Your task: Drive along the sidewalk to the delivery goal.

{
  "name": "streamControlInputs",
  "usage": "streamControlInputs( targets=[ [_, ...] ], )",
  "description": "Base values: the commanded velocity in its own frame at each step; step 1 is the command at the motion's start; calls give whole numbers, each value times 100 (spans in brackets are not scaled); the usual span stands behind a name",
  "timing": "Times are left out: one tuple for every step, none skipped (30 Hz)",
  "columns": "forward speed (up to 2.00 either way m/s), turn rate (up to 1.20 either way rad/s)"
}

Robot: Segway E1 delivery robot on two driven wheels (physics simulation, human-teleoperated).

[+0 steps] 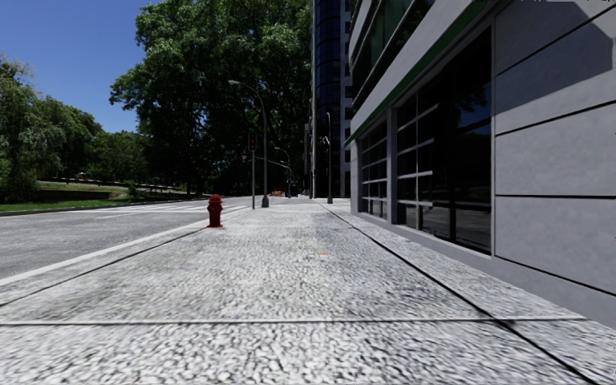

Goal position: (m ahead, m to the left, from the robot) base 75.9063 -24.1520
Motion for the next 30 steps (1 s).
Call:
streamControlInputs(
  targets=[
    [200, 0],
    [200, 0],
    [200, 0],
    [200, 0],
    [200, 0],
    [200, 0],
    [200, 0],
    [200, 0],
    [200, 0],
    [200, 0],
    [200, 0],
    [200, 0],
    [200, 0],
    [200, 0],
    [200, 0],
    [200, 0],
    [200, 0],
    [200, 0],
    [200, 0],
    [200, 0],
    [200, 0],
    [200, 0],
    [200, 0],
    [200, 0],
    [200, 0],
    [200, 0],
    [200, 0],
    [200, 0],
    [200, 0],
    [200, 0]
  ],
)
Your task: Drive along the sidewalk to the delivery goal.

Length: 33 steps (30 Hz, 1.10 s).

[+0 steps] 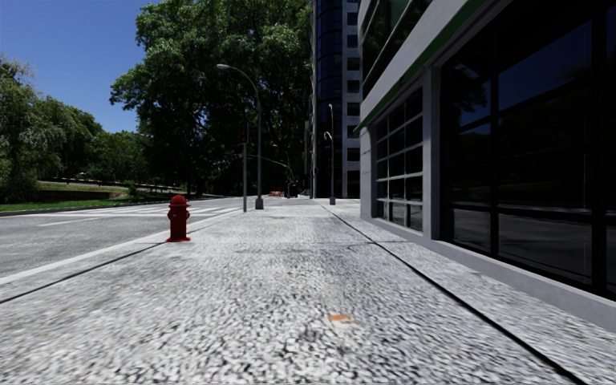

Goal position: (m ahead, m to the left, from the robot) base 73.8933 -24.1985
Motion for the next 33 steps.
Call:
streamControlInputs(
  targets=[
    [200, 0],
    [200, 0],
    [200, 0],
    [200, 0],
    [200, 0],
    [200, 0],
    [200, 0],
    [200, 0],
    [200, 0],
    [200, 0],
    [200, 0],
    [200, 0],
    [200, 0],
    [200, 0],
    [200, 0],
    [200, 0],
    [200, 0],
    [200, 0],
    [200, 0],
    [200, 0],
    [200, 0],
    [200, 0],
    [200, 0],
    [200, 0],
    [200, 0],
    [200, 0],
    [200, 0],
    [200, 0],
    [200, 0],
    [200, 0],
    [200, 0],
    [200, 0],
    [200, 0]
  ],
)
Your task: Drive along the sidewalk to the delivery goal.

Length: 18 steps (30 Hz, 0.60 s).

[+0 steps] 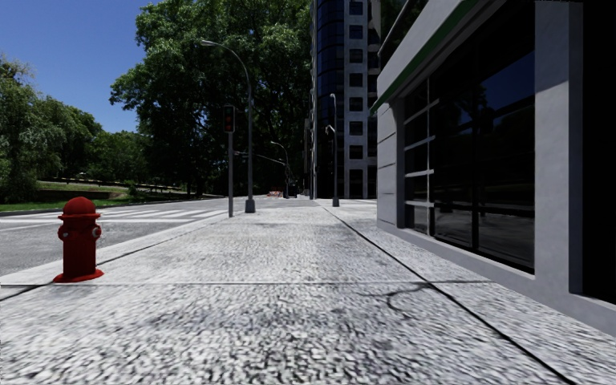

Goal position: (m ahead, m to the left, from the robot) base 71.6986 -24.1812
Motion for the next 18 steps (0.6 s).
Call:
streamControlInputs(
  targets=[
    [200, 0],
    [200, 0],
    [200, 0],
    [200, 0],
    [200, 0],
    [200, 0],
    [200, 0],
    [200, 0],
    [200, 0],
    [200, 0],
    [200, 0],
    [200, 0],
    [200, 0],
    [200, 0],
    [200, 0],
    [200, 0],
    [200, 0],
    [200, 0]
  ],
)
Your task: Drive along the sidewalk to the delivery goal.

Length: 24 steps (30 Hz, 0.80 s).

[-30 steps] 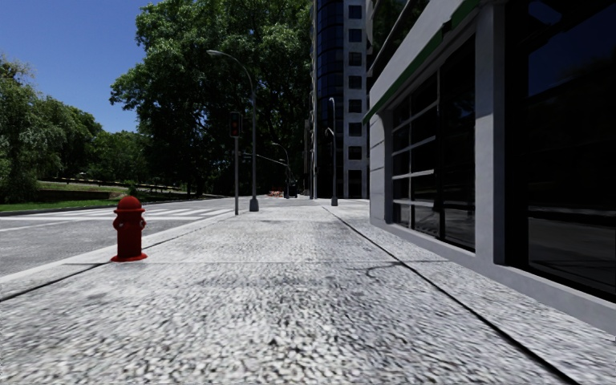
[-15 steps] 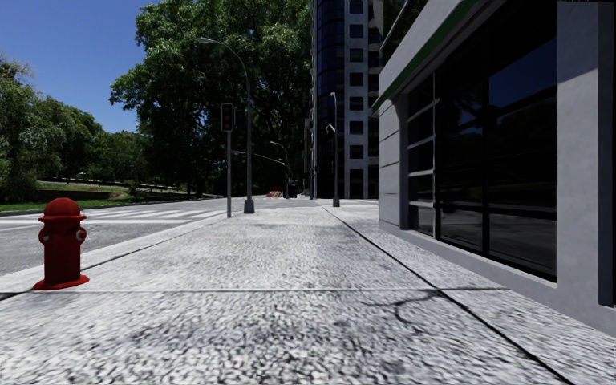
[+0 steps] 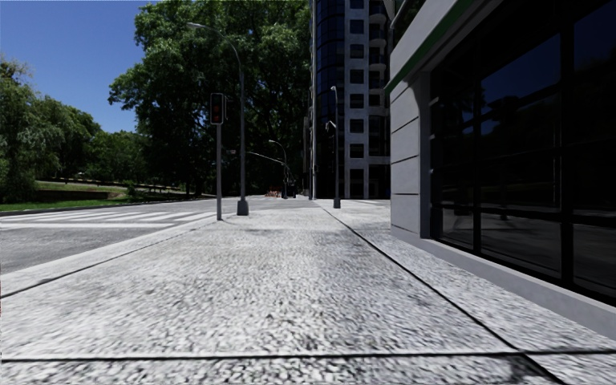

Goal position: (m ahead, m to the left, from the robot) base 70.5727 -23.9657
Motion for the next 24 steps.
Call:
streamControlInputs(
  targets=[
    [200, 0],
    [200, 0],
    [200, 0],
    [200, 0],
    [200, 0],
    [200, 0],
    [200, 0],
    [199, 0],
    [199, 0],
    [199, 0],
    [199, 0],
    [199, 0],
    [199, 0],
    [199, 0],
    [199, 0],
    [199, 0],
    [199, 0],
    [199, 0],
    [199, 0],
    [199, 0],
    [199, 0],
    [199, 0],
    [199, 0],
    [199, 0]
  ],
)
